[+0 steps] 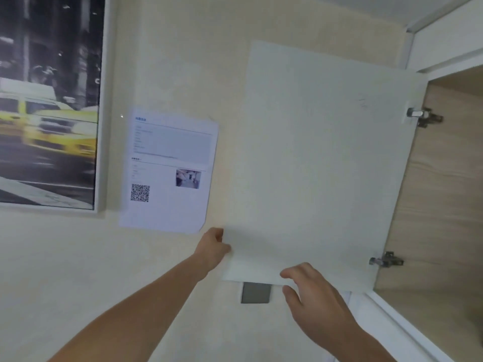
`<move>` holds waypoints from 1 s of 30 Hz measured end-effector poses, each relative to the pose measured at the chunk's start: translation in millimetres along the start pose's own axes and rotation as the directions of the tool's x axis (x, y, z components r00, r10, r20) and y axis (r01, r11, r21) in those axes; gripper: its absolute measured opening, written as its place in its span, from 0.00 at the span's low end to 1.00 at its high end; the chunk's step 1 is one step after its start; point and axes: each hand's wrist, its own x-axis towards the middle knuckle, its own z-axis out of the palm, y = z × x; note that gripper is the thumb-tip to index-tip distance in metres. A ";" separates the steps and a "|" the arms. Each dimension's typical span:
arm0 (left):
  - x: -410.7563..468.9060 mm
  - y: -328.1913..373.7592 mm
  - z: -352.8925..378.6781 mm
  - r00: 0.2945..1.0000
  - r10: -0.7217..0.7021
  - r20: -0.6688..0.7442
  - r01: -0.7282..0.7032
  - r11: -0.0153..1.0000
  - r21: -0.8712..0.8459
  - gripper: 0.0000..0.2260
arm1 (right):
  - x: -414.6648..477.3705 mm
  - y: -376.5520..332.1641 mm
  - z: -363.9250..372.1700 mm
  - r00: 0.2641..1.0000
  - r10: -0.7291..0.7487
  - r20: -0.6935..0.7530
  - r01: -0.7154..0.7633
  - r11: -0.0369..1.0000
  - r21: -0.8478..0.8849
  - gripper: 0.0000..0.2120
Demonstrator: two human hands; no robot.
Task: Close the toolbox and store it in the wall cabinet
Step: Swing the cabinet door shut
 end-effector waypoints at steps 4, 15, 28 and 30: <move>13.6 -18.7 2.0 1.000 0.014 0.005 -0.014 1.000 -0.028 0.14 | 10.0 -5.3 15.7 0.996 0.088 0.034 -0.086 0.995 -0.058 0.13; -40.4 -23.1 -6.2 0.992 0.095 0.086 -0.085 0.989 -0.119 0.06 | 0.4 -37.1 -28.1 0.997 0.078 0.002 -0.077 0.989 -0.129 0.15; -212.8 45.6 84.0 0.768 0.270 0.581 -0.290 0.955 -0.060 0.21 | -96.7 -57.5 -183.9 0.891 -0.354 -0.286 0.125 0.795 -0.594 0.12; -230.7 52.7 113.7 0.739 0.304 0.602 -0.373 0.928 -0.010 0.29 | -111.0 -45.4 -203.9 0.882 -0.378 -0.281 0.080 0.708 -0.702 0.10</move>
